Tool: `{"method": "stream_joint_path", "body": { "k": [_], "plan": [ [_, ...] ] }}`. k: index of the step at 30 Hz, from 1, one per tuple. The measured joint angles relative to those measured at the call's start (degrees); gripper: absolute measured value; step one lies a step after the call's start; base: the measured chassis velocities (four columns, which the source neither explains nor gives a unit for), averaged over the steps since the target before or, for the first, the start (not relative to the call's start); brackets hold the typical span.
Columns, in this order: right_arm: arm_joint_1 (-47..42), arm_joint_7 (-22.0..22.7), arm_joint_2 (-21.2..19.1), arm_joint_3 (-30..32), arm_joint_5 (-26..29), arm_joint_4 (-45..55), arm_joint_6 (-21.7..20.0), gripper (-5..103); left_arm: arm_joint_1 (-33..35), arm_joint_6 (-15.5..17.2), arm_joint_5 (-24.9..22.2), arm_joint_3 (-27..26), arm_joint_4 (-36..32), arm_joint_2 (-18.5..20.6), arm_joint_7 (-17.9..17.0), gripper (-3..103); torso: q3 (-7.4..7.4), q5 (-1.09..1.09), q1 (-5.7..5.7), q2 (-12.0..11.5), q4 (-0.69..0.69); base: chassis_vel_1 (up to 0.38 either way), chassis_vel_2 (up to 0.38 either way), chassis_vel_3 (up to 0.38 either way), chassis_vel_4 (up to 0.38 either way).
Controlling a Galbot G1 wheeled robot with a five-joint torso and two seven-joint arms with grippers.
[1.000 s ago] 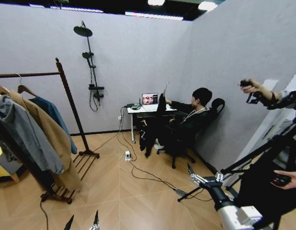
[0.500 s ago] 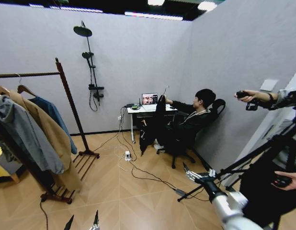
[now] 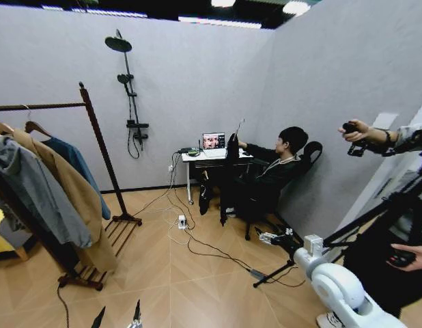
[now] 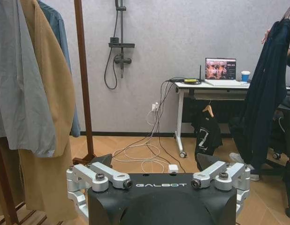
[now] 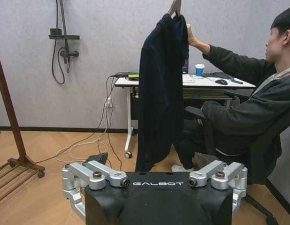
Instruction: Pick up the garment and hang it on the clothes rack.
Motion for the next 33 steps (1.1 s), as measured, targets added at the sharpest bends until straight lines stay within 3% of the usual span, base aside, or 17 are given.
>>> {"method": "stream_joint_path", "body": {
  "k": [2, 4, 7, 9, 11, 12, 33],
  "plan": [
    [0.33, -0.09, -0.20, -0.09, 0.62, -0.16, 0.88, 100, 0.00, 0.00, 0.00, 0.00, 0.00, 0.00, 0.00, 100, 0.00, 0.01, 0.00, 0.00, 0.00, 0.000, 0.000, 0.000, 0.000],
    [1.67, -0.53, -0.98, -0.24, 3.26, -0.62, 6.33, 100, 0.00, 0.00, 0.00, 0.00, 0.00, 0.00, 0.00, 100, 0.00, 0.00, 0.00, 0.00, 0.01, 0.000, 0.000, 0.000, 0.000],
    [2.09, -0.69, -1.24, -0.30, 4.24, -0.79, 8.33, 100, 0.00, 0.00, 0.00, 0.00, 0.00, 0.00, 0.00, 100, 0.00, 0.00, 0.00, 0.00, 0.01, 0.000, 0.000, 0.000, 0.000],
    [3.08, -1.08, -1.79, -0.40, 6.30, -1.11, 12.77, 100, 0.00, 0.00, 0.00, 0.00, 0.00, 0.00, 0.00, 100, -0.01, 0.00, -0.01, 0.00, 0.02, 0.000, 0.000, 0.000, 0.000],
    [2.35, -2.24, -1.45, -0.27, 5.37, -1.84, 15.26, 100, 0.00, 0.00, 0.00, 0.00, 0.00, 0.00, 0.00, 100, -0.01, -0.02, -0.02, 0.00, 0.03, -0.025, 0.025, 0.012, -0.031],
    [1.76, -2.77, -1.19, -0.27, 4.81, -2.20, 16.18, 100, 0.01, 0.00, 0.00, 0.00, 0.00, 0.00, 0.00, 100, -0.01, 0.02, -0.03, 0.01, -0.03, -0.049, 0.085, 0.062, -0.063],
    [0.89, -5.45, -0.34, -0.04, 1.30, -4.66, 19.87, 100, 0.00, 0.00, 0.00, 0.00, 0.00, 0.00, 0.00, 100, 0.00, 0.00, 0.00, 0.00, 0.01, -0.200, 0.203, 0.205, -0.203]
  ]
}}
